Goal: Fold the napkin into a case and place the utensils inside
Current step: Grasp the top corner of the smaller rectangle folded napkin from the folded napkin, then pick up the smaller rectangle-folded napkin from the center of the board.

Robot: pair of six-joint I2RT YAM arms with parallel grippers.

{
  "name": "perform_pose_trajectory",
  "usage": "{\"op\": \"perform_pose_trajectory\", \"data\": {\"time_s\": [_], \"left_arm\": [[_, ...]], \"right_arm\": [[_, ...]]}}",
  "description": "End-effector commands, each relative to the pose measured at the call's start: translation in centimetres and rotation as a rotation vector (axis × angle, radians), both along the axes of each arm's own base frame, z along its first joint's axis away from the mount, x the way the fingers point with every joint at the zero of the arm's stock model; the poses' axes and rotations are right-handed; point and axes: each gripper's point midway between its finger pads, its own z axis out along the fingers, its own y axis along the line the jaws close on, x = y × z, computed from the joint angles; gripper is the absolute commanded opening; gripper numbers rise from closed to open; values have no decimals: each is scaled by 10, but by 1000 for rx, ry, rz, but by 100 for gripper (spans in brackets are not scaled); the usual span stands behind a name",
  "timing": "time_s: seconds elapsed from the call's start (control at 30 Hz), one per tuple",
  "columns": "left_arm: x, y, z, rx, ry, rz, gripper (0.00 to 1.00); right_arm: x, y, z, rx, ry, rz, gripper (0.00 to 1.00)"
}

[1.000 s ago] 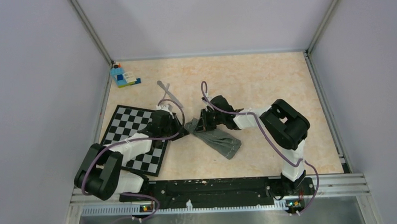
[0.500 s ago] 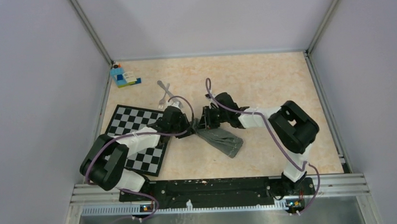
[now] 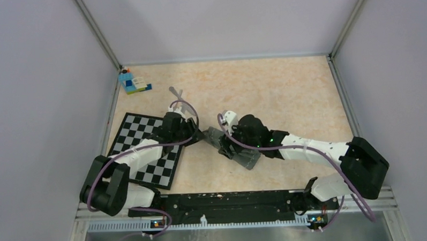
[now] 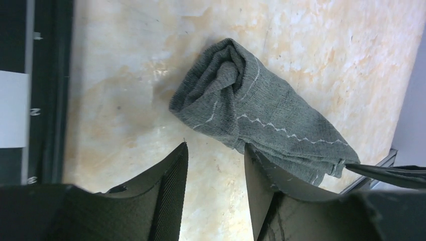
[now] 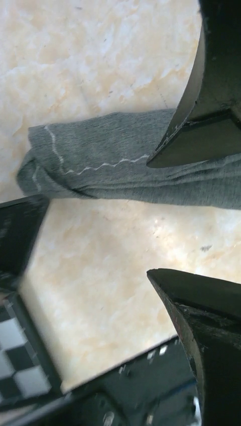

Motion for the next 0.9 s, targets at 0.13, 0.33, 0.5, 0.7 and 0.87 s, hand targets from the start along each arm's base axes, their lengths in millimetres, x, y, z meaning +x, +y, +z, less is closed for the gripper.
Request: {"op": "perform_pose_trajectory", "data": {"time_s": [0.13, 0.33, 0.5, 0.7, 0.87], "left_arm": [[6, 27, 35, -53, -104, -14, 53], [0, 39, 36, -85, -110, -11, 53], [0, 46, 41, -97, -128, 8, 53], [1, 51, 44, -99, -145, 17, 53], [-2, 51, 41, -105, -134, 22, 53]], "right_arm": [[4, -18, -55, -414, -200, -4, 72], [-4, -16, -75, -501, -194, 15, 71], [2, -25, -91, -583, -205, -34, 65], [5, -29, -94, -638, -277, -63, 61], [4, -18, -76, -590, -295, -51, 68]]}}
